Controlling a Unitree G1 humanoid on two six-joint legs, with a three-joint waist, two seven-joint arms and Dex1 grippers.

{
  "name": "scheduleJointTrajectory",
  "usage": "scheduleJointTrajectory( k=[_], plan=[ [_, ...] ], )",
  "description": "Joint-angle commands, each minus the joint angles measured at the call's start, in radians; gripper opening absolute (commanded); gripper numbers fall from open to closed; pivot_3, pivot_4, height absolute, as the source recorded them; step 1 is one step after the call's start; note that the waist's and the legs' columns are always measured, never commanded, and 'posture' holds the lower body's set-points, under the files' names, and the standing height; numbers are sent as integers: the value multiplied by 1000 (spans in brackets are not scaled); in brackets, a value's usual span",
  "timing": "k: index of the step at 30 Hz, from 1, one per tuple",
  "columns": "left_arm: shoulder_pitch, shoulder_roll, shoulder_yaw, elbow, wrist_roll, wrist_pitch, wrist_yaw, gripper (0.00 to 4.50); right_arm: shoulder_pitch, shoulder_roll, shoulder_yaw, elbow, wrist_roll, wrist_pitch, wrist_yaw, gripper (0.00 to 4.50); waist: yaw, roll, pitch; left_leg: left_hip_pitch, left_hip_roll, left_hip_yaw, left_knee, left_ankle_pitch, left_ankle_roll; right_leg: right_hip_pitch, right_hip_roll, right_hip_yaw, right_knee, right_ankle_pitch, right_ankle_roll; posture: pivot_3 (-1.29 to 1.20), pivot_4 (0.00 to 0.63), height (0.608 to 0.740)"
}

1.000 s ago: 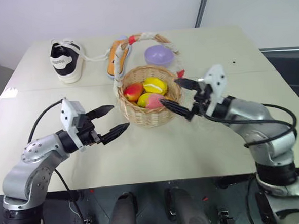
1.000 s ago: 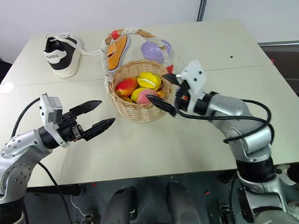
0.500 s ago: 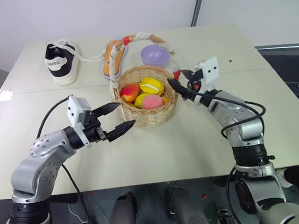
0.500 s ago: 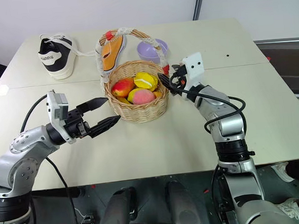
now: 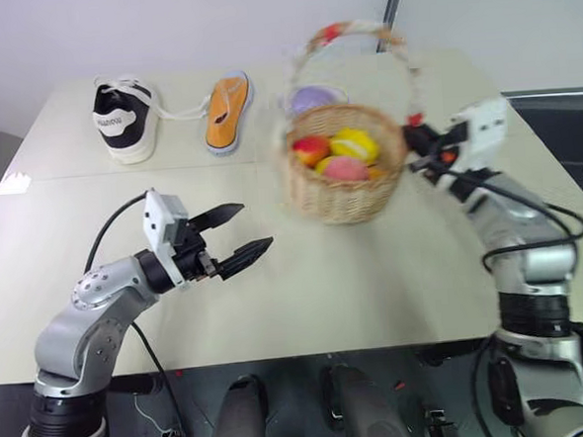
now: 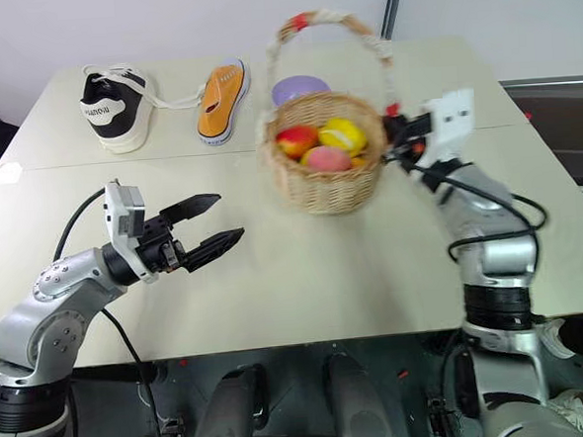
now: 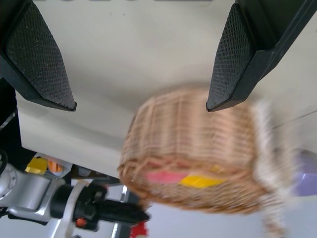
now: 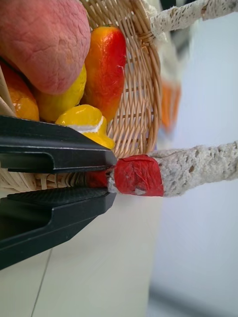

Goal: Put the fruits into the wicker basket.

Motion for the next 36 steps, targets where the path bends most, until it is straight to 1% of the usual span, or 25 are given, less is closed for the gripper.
scheduleJointTrajectory(
  k=[1, 4, 7, 10, 11, 12, 13, 14, 16, 21, 23, 25, 28, 30, 33, 36],
  plan=[
    [-32, -3, -15, 5, 10, -29, -17, 4500, 9, -67, -109, 29, -33, -80, -46, 18, 0, 0, 0, 0, 0, 0, 0, 0, 0, 0, 0, 0, 0, 0, -1, 0, 150, 740],
    [-57, -19, -39, 28, 22, -38, -26, 4500, 14, -110, -168, 137, -72, -121, -108, 18, -7, 0, 0, 1, 0, 0, 0, 0, 0, 1, 0, 0, 0, -1, -2, 0, 150, 740],
    [-78, -35, -61, 47, 41, -45, -22, 4500, 8, -118, -174, 181, -77, -135, -121, 18, -17, 1, 0, 1, 0, 0, 0, 0, 0, 1, 1, 1, 1, 0, 0, 0, 150, 740],
    [-86, -41, -67, 59, 52, -49, -18, 4500, 13, -118, -183, 180, -65, -135, -116, 1420, -22, 2, 0, 3, 0, 1, -1, 0, 0, 1, 1, 2, 2, 0, 0, 0, 150, 740],
    [-87, -41, -67, 63, 55, -46, -15, 4500, 18, -119, -187, 170, -61, -131, -117, 1760, -21, 2, 0, 3, 0, 1, -1, 0, 0, 1, 1, 2, 2, 0, 0, 0, 150, 740],
    [-87, -41, -66, 70, 59, -47, -15, 4500, 27, -120, -192, 155, -56, -123, -118, 2238, -19, 2, 0, 3, 0, 1, -1, 0, 0, 1, 1, 2, 2, 0, 0, 0, 150, 740],
    [-86, -42, -63, 78, 64, -48, -13, 4500, 42, -123, -196, 133, -52, -110, -118, 2816, -16, 2, 0, 3, 0, 0, -1, 0, 0, 1, 2, 2, 2, 0, 0, 0, 150, 740],
    [-78, -44, -57, 95, 89, -61, 7, 4500, 75, -134, -201, 104, -56, -101, -109, 3277, -15, 2, 0, 3, 0, 0, -1, 0, 0, 1, 2, 2, 2, 0, 0, 0, 150, 740],
    [-53, -41, -34, 130, 114, -63, 38, 4500, 144, -152, -221, 51, -42, -85, -76, 3277, -9, 2, 0, 2, 0, 0, -1, 0, 0, 1, 1, 2, 2, 0, 1, 0, 150, 740],
    [50, -12, 63, 179, 154, -116, 71, 4500, 315, -176, -277, -89, 82, -40, 64, 3277, -11, 2, 0, 2, 0, 1, -1, 0, 0, 1, 0, 2, 0, 0, 1, 0, 150, 740],
    [117, 8, 118, 186, 178, -146, 84, 4500, 403, -193, -243, -143, 115, -38, 169, 3277, -16, 3, 0, 2, 0, 1, -1, 0, 0, 1, 1, 2, 0, -1, 0, 0, 150, 740],
    [171, 21, 158, 189, 193, -163, 93, 4500, 463, -212, -169, -189, 109, -67, 258, 3277, -19, 3, 0, 4, 1, 1, -1, 0, 0, 2, 1, 2, 1, -3, -2, 0, 150, 740],
    [228, 19, 207, 193, 207, -184, 122, 4500, 472, -202, -56, -241, 125, -73, 339, 3277, -17, 3, 0, 6, 1, 2, -1, 0, 0, 3, 1, 2, 1, -4, -2, 0, 150, 740],
    [260, 9, 233, 187, 213, -186, 152, 4500, 456, -186, 5, -235, 118, -93, 367, 3277, -15, 2, 0, 6, 1, 2, 0, 0, 0, 3, 1, 2, 1, -3, -2, 0, 150, 740],
    [323, -14, 273, 151, 216, -194, 191, 4500, 388, -145, 76, -160, 105, -129, 392, 3277, -14, 2, 0, 5, 1, 2, 0, 0, 0, 3, 0, 2, -1, -3, -2, 0, 150, 740],
    [366, -31, 288, 115, 202, -199, 199, 4500, 334, -124, 112, -91, 88, -152, 406, 3277, -13, 1, 0, 3, 1, 3, 0, 0, 0, 3, -1, 2, -2, -3, -4, 0, 150, 740]
  ],
)
